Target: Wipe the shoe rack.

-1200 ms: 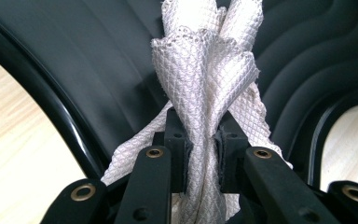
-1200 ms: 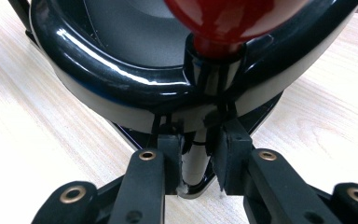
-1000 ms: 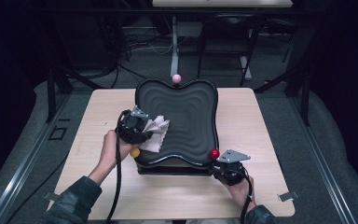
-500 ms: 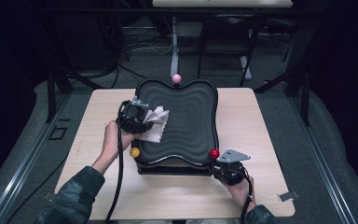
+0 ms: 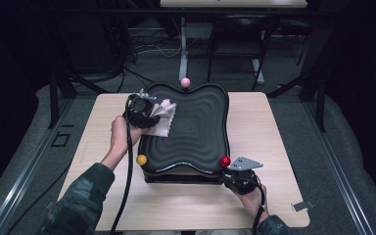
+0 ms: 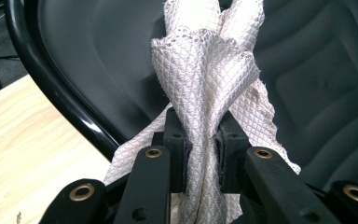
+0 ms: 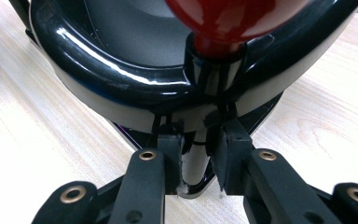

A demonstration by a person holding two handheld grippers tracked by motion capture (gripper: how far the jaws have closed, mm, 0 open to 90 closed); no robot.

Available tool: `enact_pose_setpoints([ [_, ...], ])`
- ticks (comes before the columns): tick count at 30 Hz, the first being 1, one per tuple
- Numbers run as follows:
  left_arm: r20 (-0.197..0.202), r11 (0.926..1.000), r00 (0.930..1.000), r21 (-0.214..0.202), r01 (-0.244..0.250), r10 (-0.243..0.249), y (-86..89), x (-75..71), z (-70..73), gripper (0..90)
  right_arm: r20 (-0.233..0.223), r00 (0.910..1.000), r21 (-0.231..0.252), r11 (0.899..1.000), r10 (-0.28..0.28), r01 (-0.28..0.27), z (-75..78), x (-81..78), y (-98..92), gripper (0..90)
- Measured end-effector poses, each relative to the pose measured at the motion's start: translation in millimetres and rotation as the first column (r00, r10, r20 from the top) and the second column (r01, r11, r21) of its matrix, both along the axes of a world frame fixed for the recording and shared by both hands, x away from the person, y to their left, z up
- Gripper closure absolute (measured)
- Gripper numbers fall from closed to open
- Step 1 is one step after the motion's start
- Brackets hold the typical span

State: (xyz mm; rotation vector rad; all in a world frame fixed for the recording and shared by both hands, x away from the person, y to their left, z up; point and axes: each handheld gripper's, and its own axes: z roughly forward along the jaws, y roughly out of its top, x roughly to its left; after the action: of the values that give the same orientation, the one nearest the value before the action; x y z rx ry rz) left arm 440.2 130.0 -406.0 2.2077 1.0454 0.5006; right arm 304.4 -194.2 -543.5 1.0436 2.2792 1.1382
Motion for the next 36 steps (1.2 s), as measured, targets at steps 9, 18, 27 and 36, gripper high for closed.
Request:
enact_pose_setpoints([
  [9,0.003,0.9995,0.9996,-0.009,-0.029,0.029,-2.0,15.6,8.1,77.8,-0.003,1.0000,-0.008,1.000,0.001,-0.001,0.5,-0.4,0.8,74.6],
  [18,0.032,0.9990,0.9985,-0.007,-0.044,0.044,-7.6,26.6,15.2,77.8,-0.003,1.0000,-0.015,1.000,0.003,-0.003,0.9,-0.4,0.9,74.8],
  [27,0.049,0.9977,0.9965,-0.011,-0.066,0.067,-16.8,39.1,21.9,77.5,0.003,1.0000,-0.009,1.000,0.006,-0.006,0.4,0.1,1.0,74.7],
  [36,0.050,0.9965,0.9953,-0.006,-0.083,0.084,-22.5,50.5,30.0,77.6,-0.003,1.0000,-0.008,1.000,0.003,-0.003,0.7,-0.1,1.1,74.7],
])
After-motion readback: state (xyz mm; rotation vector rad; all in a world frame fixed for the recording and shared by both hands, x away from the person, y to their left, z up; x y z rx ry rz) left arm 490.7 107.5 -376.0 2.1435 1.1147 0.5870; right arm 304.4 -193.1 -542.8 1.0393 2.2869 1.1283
